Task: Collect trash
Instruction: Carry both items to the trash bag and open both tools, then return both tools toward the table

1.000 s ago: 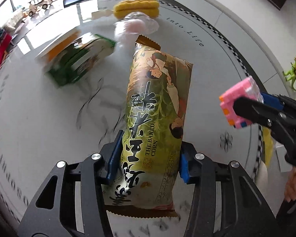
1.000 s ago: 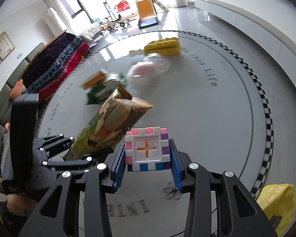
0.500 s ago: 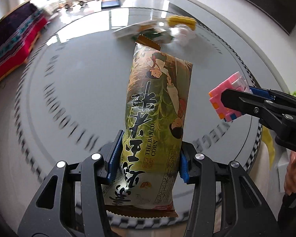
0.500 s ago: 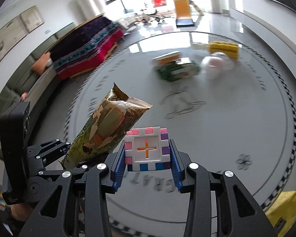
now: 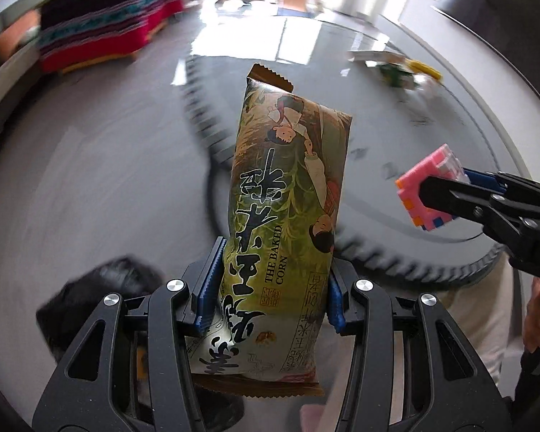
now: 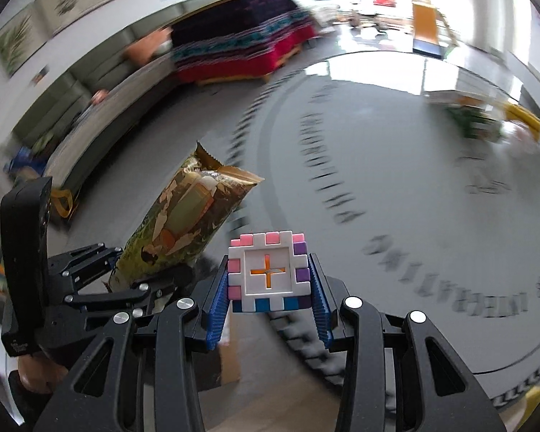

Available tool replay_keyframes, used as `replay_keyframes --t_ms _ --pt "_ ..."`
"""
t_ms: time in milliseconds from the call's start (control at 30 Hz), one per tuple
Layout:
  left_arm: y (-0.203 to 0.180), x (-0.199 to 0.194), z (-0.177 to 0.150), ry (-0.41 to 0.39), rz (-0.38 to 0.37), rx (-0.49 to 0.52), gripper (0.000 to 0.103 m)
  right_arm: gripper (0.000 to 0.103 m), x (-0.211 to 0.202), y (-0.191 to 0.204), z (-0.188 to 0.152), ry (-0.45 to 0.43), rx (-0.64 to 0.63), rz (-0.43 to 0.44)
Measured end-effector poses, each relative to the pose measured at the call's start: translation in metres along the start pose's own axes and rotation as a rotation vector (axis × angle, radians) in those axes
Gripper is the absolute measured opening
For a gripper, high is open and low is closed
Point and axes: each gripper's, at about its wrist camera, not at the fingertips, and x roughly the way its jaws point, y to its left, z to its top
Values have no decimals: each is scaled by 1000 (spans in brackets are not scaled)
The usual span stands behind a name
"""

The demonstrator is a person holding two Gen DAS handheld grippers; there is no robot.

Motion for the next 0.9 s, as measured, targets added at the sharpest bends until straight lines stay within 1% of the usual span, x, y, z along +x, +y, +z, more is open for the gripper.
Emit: replay_keyframes --t_ms 133,267,367,400,433,467,500,533,567,600,667,767,900 --pt "58 -11 -49 7 74 -140 47 42 26 57 -20 73 -119 60" --pt "114 -18 -100 41 160 -280 47 42 55 114 -43 166 -231 132" --pt "143 -24 -129 60 207 -364 48 42 75 154 -54 222 -306 182" --pt "155 -26 -140 65 225 -398 49 42 79 163 -54 234 -320 194" --pt "163 -29 -148 64 231 -423 52 42 86 177 -57 255 -342 216" --pt "170 -32 -155 54 231 -447 69 42 90 186 -60 273 -361 239" --pt "179 -37 -163 39 244 -479 98 42 97 201 -64 305 -394 278" --pt "182 -39 -165 34 264 -489 97 52 99 209 -66 318 -409 286" --pt "187 -42 -169 39 311 -497 97 59 101 217 -70 315 -422 273" --pt "186 -43 -170 45 339 -502 97 59 100 224 -73 302 -438 263" --pt "198 -47 -177 57 374 -531 97 59 100 228 -77 296 -469 260" --pt "203 -49 -176 46 352 -557 97 59 96 223 -75 279 -470 242" --pt "194 -48 -166 33 326 -530 97 59 95 212 -68 267 -423 246"
